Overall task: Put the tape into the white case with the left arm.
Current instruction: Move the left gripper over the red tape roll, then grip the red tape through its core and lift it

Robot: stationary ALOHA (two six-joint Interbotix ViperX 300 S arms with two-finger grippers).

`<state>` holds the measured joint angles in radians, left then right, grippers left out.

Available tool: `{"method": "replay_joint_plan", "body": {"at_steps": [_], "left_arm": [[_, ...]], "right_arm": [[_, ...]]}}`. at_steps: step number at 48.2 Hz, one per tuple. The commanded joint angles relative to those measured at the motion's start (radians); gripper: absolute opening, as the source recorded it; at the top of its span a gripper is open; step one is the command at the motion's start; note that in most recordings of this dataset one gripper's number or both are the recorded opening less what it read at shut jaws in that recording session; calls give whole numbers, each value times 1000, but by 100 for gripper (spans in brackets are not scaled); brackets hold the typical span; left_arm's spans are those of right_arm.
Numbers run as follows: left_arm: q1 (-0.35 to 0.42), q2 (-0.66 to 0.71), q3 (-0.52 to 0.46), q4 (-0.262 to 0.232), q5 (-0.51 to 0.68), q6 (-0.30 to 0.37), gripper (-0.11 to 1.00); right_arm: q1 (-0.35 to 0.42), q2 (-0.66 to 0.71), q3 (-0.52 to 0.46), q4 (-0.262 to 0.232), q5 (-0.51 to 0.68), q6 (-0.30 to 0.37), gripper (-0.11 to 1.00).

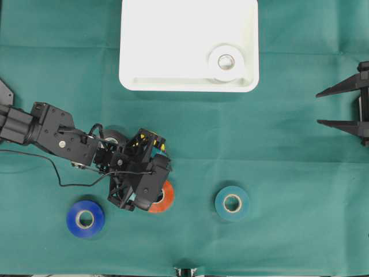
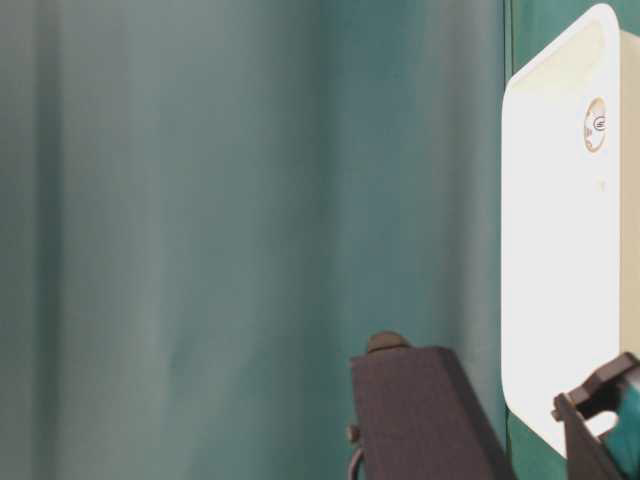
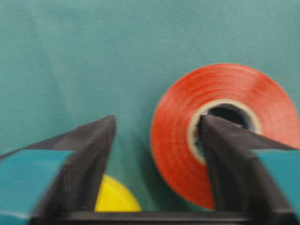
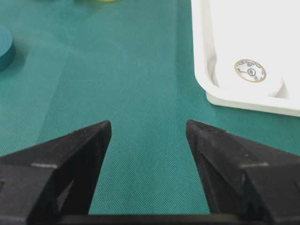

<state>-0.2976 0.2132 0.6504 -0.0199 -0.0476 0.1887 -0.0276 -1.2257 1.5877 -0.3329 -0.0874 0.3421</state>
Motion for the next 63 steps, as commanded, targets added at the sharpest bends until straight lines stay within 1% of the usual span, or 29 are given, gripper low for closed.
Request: {"method": "replay_joint_plan", "body": {"at_steps": [1,5,6,7,25,33,41,52,63], "left_arm": [[-3,-6,-18,-3,-2,3,56],[-6,-6,-17,-3,5,3,33],[-8,-6,-17,-3,8,3,29],[-8,-8,-18,-3,11,3,27],[-14,-48,-17,-3,60,2,27],[-15,-106,-18,-3,87,-2,27],[-14,-187,-12,-3,143,3,27],[21,-293,12,-2,218,5,27],[103,-368,57,0,239,8,27]], "right_arm": [[0,5,-11,-2,-9,2,98],[-2,6,-11,-2,-11,2,98],[-2,6,-9,-2,-11,2,98],[-2,6,-9,-2,-12,0,98],[-2,6,-6,-2,-15,2,98],[0,6,-8,-2,-15,2,98],[0,6,-8,-2,-14,2,98],[-2,6,-8,-2,-15,2,98],[-2,6,-8,-2,-15,2,98]]}}
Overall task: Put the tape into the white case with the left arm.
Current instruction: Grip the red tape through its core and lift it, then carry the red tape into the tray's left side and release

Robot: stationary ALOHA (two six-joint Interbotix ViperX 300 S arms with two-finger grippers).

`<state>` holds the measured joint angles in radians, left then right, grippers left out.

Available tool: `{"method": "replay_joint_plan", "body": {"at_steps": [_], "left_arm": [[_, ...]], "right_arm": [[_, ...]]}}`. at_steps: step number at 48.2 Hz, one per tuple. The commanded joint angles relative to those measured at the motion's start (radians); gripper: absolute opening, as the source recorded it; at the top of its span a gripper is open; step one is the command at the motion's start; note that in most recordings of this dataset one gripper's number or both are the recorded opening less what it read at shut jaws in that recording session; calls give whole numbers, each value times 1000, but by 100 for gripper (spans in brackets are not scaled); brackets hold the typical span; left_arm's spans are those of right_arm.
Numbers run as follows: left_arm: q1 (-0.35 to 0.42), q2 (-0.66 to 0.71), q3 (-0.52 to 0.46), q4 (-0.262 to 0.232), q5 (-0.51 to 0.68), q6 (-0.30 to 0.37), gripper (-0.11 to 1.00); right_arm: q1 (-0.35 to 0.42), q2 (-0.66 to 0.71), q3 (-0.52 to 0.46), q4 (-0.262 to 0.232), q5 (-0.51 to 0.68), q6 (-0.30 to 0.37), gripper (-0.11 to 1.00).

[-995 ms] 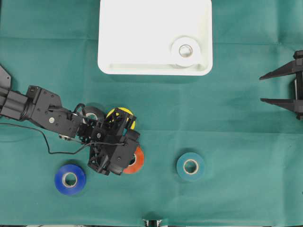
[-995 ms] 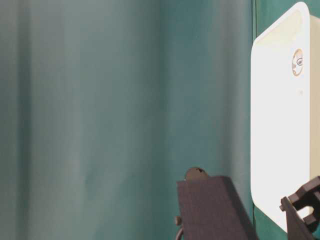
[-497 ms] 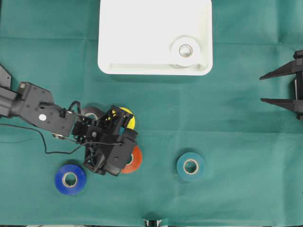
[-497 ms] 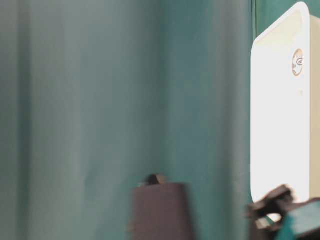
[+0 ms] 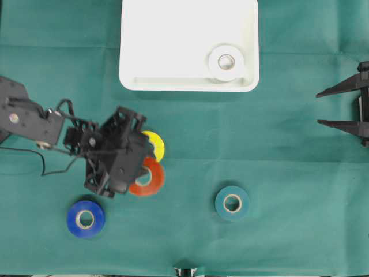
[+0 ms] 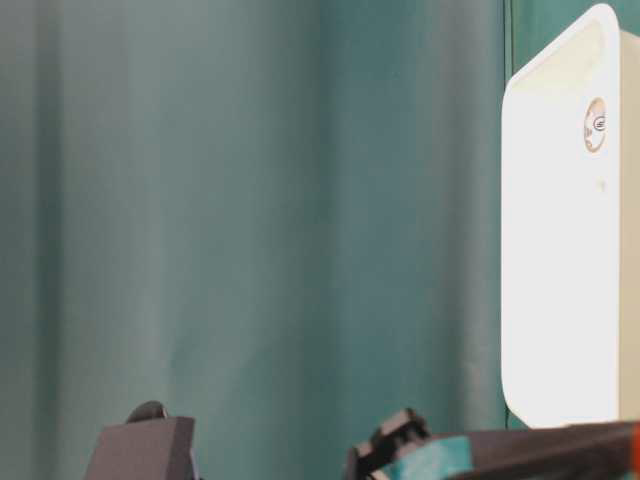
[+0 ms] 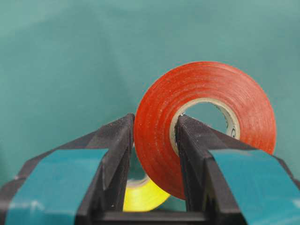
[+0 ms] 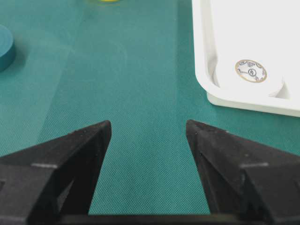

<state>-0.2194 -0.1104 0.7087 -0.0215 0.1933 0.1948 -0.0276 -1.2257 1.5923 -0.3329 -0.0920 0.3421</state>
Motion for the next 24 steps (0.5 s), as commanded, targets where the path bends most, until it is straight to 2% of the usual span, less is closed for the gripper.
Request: {"method": "replay_joint_plan", "body": {"at_steps": [1,8,24], "left_arm": [[31,-49,3,2,-2,2,27],[89,-81,21,3,-3,23,27],[253,-104,43,2,-3,218,27]], "right_arm": [[-2,6,-12,-2,-9,2,98],[-2,6,-12,-2,-9,2,98],[0,6,-12,-2,-11,2,98]]}}
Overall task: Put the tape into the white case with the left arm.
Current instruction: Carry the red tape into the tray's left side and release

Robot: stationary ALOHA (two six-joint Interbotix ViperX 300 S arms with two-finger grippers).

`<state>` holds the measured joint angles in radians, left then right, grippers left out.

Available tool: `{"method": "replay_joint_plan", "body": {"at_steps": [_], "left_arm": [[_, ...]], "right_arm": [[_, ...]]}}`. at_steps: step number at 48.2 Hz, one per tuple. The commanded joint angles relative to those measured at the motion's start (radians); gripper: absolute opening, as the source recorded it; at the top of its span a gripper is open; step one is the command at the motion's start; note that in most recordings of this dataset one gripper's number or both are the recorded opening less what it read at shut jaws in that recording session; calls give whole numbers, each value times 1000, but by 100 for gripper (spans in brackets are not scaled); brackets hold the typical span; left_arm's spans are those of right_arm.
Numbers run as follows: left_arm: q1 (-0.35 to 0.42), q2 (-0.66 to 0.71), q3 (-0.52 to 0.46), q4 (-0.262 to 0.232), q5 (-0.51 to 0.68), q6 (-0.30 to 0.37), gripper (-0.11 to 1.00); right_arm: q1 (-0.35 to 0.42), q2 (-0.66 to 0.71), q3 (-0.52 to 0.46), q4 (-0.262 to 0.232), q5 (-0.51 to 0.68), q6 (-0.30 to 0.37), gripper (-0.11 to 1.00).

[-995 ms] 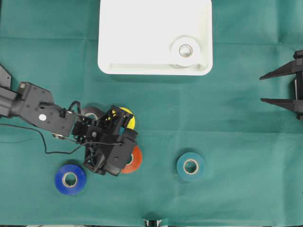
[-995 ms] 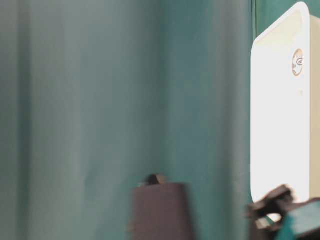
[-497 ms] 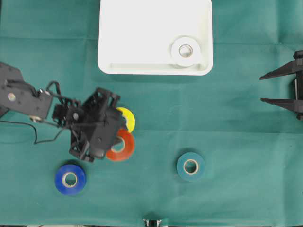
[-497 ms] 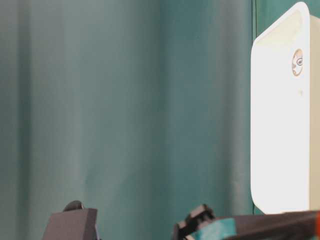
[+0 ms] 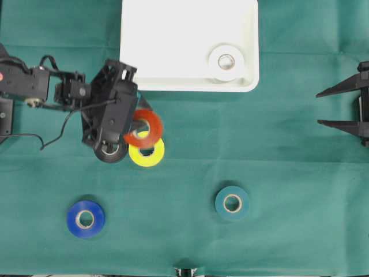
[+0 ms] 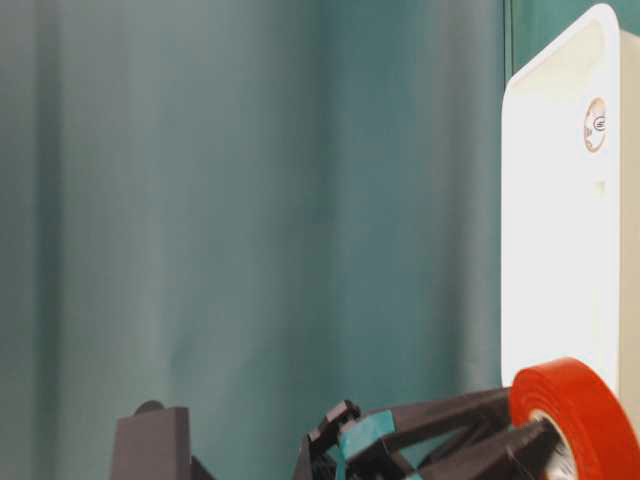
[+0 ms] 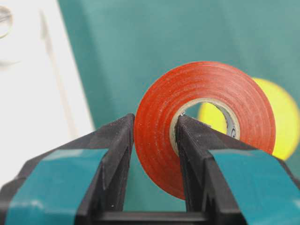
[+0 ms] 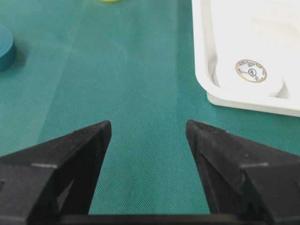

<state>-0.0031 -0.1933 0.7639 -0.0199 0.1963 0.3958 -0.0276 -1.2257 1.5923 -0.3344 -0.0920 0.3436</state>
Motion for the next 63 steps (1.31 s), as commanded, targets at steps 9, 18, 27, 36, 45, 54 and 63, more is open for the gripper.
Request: {"method": "replay_joint_plan", "body": {"at_steps": [9,18,27,36,45,54,63], "left_arm": [[158,-6,-17,0,-17,46,27],[252,21,-20,0,-52,51,27],[337,72,-35,0,-87,52,27],[400,146,-55,0,-106,51,27],[414,198,-80,0,-110,52,27],[413,210,-83,0,-110,51,27],[413,210,-78,0,-110,51,27]], "right_arm": [[0,6,-12,0,-11,2,98],[-2,6,-12,0,-9,2,98],[0,6,-11,0,-9,2,98],[0,6,-12,-2,-9,2,98],[-2,6,-12,0,-9,2,98],[0,6,-12,0,-11,2,98],[0,6,-12,0,-9,2,98]]}}
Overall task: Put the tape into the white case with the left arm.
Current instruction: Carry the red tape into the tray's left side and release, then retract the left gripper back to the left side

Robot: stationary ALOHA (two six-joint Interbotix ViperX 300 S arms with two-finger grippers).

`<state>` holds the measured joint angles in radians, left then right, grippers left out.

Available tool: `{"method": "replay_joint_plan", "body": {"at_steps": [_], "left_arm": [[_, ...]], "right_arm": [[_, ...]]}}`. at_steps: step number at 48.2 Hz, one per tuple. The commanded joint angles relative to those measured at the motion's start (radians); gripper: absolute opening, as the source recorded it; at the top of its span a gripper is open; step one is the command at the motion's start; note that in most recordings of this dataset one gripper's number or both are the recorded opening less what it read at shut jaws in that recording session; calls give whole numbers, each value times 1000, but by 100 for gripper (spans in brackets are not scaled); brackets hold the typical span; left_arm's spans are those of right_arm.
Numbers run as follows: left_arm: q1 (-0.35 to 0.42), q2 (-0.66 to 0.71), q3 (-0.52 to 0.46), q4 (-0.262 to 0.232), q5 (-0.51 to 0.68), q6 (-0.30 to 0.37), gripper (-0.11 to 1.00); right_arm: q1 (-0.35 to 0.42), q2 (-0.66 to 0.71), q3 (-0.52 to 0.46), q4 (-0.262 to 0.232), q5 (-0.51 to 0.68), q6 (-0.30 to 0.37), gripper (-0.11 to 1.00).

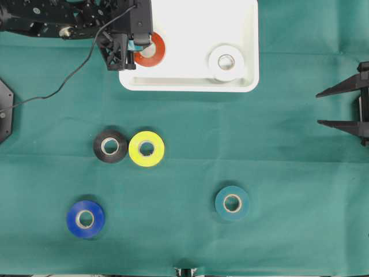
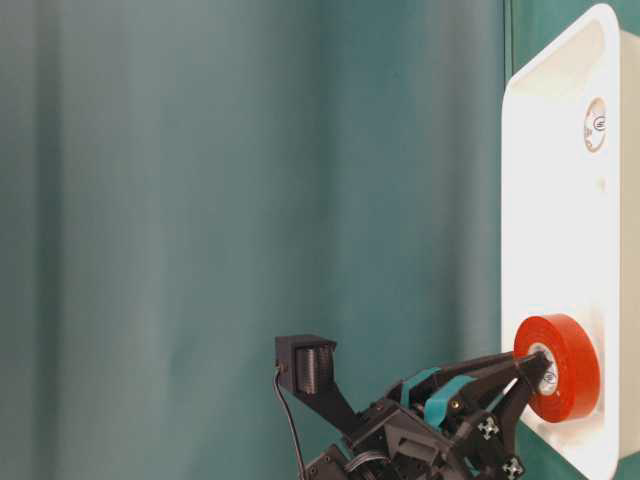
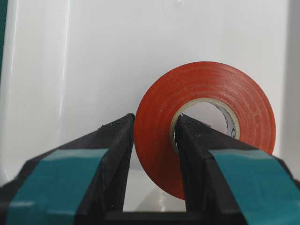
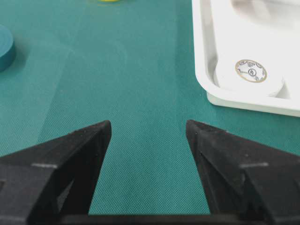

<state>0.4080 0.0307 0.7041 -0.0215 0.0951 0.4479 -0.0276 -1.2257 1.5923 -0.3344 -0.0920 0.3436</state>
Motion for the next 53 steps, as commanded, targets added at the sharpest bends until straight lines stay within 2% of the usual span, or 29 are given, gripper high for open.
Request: {"method": "replay_joint_plan", "body": {"at_steps": [1,26,28,35,38,53], "left_arm": [[2,-12,-18,2,-9,-2,27],[-2,-14,-12,0,3,-5,28],[-3,-14,-12,0,6,-5,37],[-3,-20,-12,0,12,-8,80],[-3,-25,-11,0,12,-8,93],[-9,-51,0,-2,12,-12,92]], "right_arm": [[-2,6,-12,0,-11,2,98],[0,6,-11,0,-9,2,98],[-2,6,-12,0,-9,2,98],[-2,6,-12,0,-11,2,98],[-2,6,-12,0,-9,2,98],[-2,6,-12,0,-11,2,98]]}}
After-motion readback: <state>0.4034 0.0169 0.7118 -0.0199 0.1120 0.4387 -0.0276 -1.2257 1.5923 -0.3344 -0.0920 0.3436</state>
